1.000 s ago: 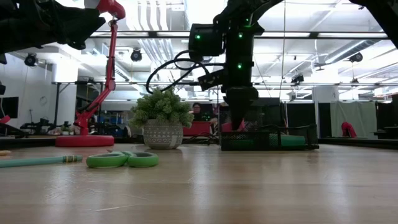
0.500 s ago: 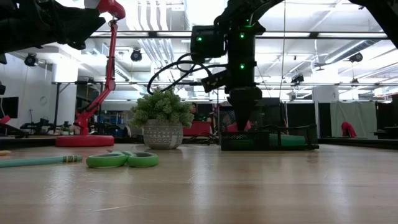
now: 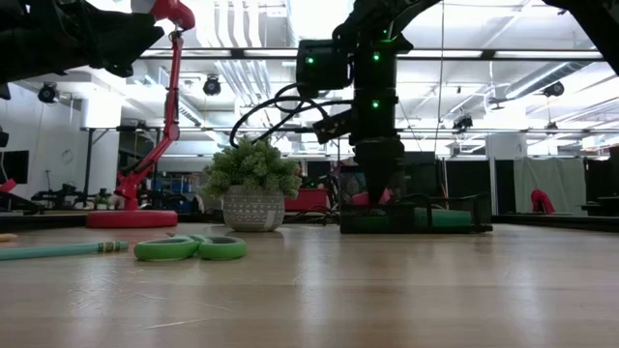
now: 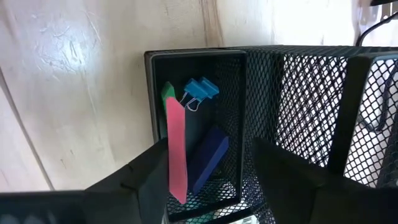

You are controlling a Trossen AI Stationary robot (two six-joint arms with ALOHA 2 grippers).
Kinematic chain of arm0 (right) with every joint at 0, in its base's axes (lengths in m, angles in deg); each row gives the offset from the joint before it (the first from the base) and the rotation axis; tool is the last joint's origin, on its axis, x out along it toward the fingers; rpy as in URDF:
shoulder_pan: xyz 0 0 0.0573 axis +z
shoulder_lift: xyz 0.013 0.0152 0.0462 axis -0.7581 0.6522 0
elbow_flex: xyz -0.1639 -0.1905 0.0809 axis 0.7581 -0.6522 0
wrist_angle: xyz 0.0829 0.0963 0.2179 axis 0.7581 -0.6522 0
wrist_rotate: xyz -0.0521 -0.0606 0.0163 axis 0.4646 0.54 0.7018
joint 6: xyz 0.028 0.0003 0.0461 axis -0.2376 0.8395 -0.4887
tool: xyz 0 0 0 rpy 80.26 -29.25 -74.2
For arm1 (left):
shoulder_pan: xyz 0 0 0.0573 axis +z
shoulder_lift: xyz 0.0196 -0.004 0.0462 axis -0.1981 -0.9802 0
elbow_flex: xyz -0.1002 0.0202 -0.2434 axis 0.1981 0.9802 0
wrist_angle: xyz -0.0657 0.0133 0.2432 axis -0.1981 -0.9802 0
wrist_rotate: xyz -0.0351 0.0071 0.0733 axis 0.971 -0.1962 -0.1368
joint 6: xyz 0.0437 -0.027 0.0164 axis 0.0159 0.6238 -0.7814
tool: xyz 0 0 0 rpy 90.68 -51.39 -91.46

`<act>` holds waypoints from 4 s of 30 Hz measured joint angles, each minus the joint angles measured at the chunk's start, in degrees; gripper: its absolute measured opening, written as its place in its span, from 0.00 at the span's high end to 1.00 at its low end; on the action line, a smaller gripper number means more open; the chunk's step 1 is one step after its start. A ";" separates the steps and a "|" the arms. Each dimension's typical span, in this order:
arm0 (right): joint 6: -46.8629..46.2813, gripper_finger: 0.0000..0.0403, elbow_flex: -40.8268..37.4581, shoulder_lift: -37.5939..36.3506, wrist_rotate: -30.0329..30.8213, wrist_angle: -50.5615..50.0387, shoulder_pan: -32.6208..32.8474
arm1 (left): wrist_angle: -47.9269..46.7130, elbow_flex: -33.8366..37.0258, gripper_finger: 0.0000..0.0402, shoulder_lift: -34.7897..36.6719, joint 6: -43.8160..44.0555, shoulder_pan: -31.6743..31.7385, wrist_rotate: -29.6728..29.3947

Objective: Pick and place office supplies into organizer
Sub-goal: Put the pink eraser into the black desk organizer, then put the pink sticky notes into the black desk organizer

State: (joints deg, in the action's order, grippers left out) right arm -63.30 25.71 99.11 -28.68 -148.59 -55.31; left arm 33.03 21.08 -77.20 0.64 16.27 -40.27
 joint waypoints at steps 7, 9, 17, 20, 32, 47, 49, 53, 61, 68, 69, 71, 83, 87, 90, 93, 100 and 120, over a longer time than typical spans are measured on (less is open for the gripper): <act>-1.28 0.45 0.00 -0.04 -0.24 -0.06 0.00 | 0.01 0.00 0.56 0.00 -0.02 0.01 0.00; -3.20 0.46 0.33 -0.07 -0.37 -0.23 0.07 | 0.00 0.00 0.56 0.00 -0.02 0.00 0.00; -6.17 0.46 1.18 -0.17 -0.39 -2.75 0.98 | 0.00 0.00 0.56 0.00 -0.02 0.00 -0.02; -6.49 0.46 1.18 -0.17 -0.31 -4.69 0.91 | 0.02 0.00 0.56 0.00 -0.02 0.00 0.00; -6.20 0.46 1.18 -0.17 0.10 -7.35 0.86 | 0.04 0.00 0.56 0.00 -0.02 0.00 0.00; -2.52 0.46 1.11 0.09 1.53 -5.76 1.14 | 0.09 0.00 0.56 0.00 -0.02 0.02 -0.02; -2.77 0.46 1.09 0.09 1.50 -5.82 1.14 | 0.09 0.00 0.56 0.00 -0.04 0.02 0.00; -0.63 0.46 1.07 0.09 0.97 -6.25 1.14 | 0.10 0.00 0.56 0.00 -0.04 0.01 -0.01; 2.06 0.46 1.03 0.20 -1.71 -6.59 1.14 | 0.09 0.00 0.56 0.00 -0.17 0.02 -0.01; 0.40 0.46 1.02 0.20 -1.52 -6.91 1.14 | 0.11 0.00 0.56 0.00 -0.17 0.02 0.00; -0.17 0.46 1.14 0.20 -1.50 -7.20 1.14 | 0.11 0.00 0.56 0.00 -0.17 0.01 -0.01; -1.92 0.46 1.78 0.20 -1.49 -7.52 1.14 | 0.10 0.00 0.56 0.00 -0.17 0.01 0.00; -20.25 0.46 11.63 0.09 -3.85 -20.86 3.99 | 0.09 0.00 0.56 0.00 -0.17 0.02 0.00; -29.16 0.46 13.79 0.05 -6.83 -25.32 7.26 | 0.09 0.00 0.56 0.00 -0.17 0.02 0.00; -35.94 0.46 14.33 0.04 -8.92 -27.51 10.61 | 0.09 0.00 0.56 0.00 -0.15 0.02 0.00; -43.99 0.46 14.38 0.04 -11.53 -29.36 14.52 | 0.07 0.00 0.56 0.00 -0.11 0.02 0.00; -65.05 0.46 14.25 0.04 -13.10 -30.01 25.34 | 0.07 0.00 0.56 0.00 -0.07 0.02 0.00; -117.28 0.46 6.21 0.31 -13.66 -25.69 45.61 | 0.06 0.00 0.56 0.02 -0.13 0.02 0.00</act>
State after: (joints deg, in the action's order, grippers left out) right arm -180.58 31.92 99.42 -42.35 -174.28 -9.71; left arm 33.08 21.08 -77.18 0.50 16.29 -40.27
